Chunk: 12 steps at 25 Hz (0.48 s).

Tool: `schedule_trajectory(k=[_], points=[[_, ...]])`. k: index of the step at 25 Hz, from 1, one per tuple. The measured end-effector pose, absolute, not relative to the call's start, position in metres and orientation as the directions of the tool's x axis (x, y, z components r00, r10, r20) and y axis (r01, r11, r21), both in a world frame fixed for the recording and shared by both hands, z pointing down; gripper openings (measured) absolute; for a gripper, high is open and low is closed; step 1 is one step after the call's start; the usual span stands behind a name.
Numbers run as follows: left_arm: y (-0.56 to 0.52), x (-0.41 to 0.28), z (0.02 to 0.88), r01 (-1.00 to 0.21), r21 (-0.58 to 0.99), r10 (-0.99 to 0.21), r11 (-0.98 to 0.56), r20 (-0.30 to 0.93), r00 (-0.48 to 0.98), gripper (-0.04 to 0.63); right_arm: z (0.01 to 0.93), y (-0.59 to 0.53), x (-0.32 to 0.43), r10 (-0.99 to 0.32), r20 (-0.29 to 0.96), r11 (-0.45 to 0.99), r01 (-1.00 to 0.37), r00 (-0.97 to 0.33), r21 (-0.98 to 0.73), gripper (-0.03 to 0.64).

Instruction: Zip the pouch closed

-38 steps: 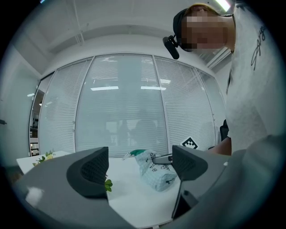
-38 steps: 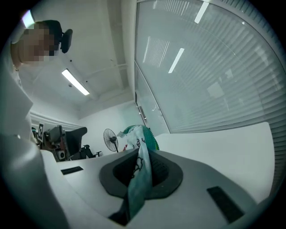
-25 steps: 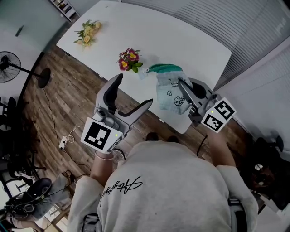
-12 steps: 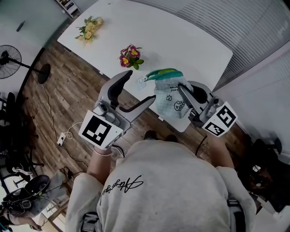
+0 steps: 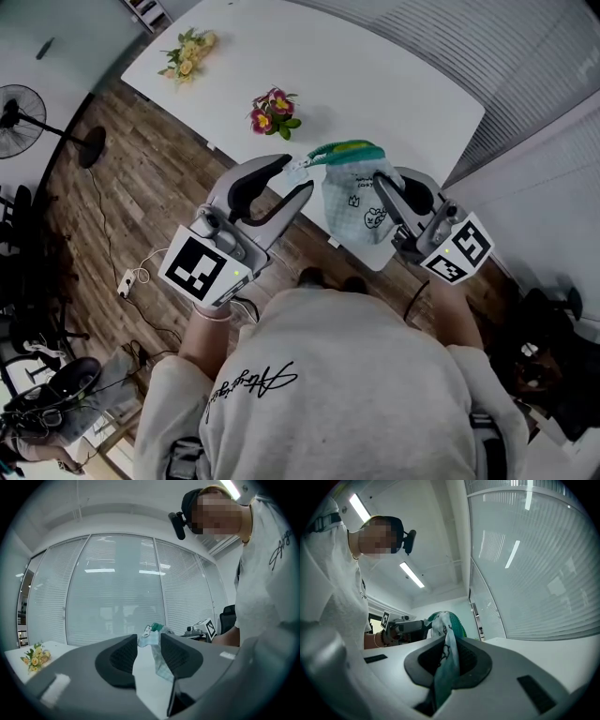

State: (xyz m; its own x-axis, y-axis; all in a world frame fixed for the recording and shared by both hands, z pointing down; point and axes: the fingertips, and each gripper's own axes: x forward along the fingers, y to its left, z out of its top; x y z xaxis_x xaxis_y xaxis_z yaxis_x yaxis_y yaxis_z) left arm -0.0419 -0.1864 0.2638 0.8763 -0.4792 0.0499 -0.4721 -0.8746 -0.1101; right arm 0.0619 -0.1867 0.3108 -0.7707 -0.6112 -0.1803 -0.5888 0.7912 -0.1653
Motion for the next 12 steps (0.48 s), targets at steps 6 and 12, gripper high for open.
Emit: schedule_trajectory(k=[6, 12], points=[[-0.1877, -0.0435, 0.2626, -0.482, -0.095, -0.488, -0.871, 0.05, 0.872, 0.12, 0.3099, -0.1855, 0.0621, -0.612, -0.19, 0.791, -0.591, -0.768, -0.16, 0.017], [-0.1892, -0.0446, 0.2615, -0.483, -0.068, -0.486, -0.873, 0.047, 0.873, 0.071, 0.3089, -0.185, 0.0631, -0.614, -0.206, 0.789, -0.593, -0.762, -0.16, 0.017]])
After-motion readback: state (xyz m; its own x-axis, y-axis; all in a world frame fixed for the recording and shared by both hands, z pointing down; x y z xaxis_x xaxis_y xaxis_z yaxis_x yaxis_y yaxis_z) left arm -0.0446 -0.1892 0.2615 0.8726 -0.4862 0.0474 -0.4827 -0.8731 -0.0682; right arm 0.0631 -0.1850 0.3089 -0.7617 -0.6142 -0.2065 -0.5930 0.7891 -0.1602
